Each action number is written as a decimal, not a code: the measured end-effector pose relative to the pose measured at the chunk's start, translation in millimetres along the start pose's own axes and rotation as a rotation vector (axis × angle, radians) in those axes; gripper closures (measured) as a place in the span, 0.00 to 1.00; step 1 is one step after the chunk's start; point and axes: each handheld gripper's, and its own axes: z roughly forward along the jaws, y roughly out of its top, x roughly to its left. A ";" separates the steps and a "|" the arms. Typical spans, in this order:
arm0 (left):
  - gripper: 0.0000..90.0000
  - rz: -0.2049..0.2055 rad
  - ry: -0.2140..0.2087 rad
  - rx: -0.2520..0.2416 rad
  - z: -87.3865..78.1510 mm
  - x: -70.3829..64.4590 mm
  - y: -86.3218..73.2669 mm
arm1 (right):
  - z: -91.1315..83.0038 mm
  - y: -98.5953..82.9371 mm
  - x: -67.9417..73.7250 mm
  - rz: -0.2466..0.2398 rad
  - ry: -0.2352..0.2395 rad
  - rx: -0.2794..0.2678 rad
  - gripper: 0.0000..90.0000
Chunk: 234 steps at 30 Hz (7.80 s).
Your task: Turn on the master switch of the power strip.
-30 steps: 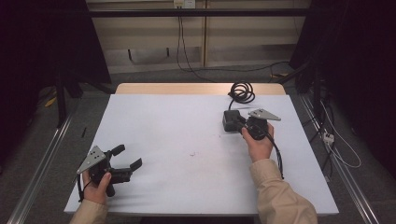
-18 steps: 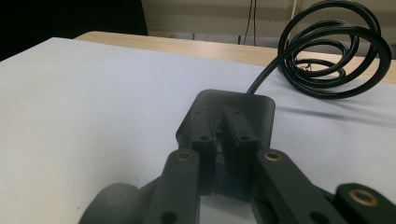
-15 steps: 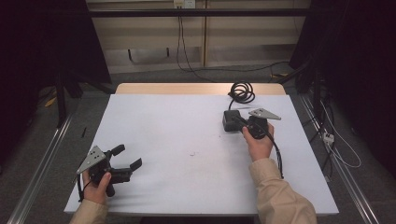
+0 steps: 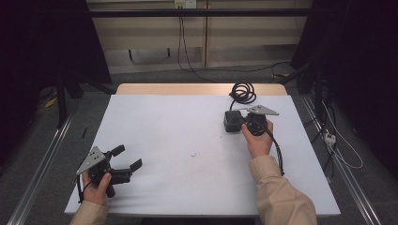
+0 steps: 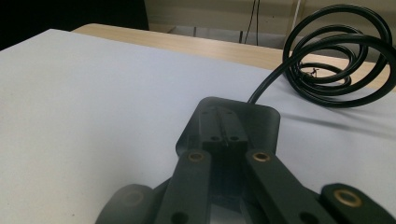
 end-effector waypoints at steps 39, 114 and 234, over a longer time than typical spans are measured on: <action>0.04 0.000 0.003 0.002 -0.2 0.6 -0.3 | 10.8 3.2 -4.3 -0.023 -0.006 0.011 1.00; 0.04 0.002 -0.003 0.006 -0.1 -0.1 -0.5 | 12.2 2.3 -6.7 -0.102 -0.021 0.038 1.00; 0.04 0.004 0.006 0.007 -2.8 1.7 -0.6 | 15.3 2.8 4.4 -0.056 -0.029 0.003 0.83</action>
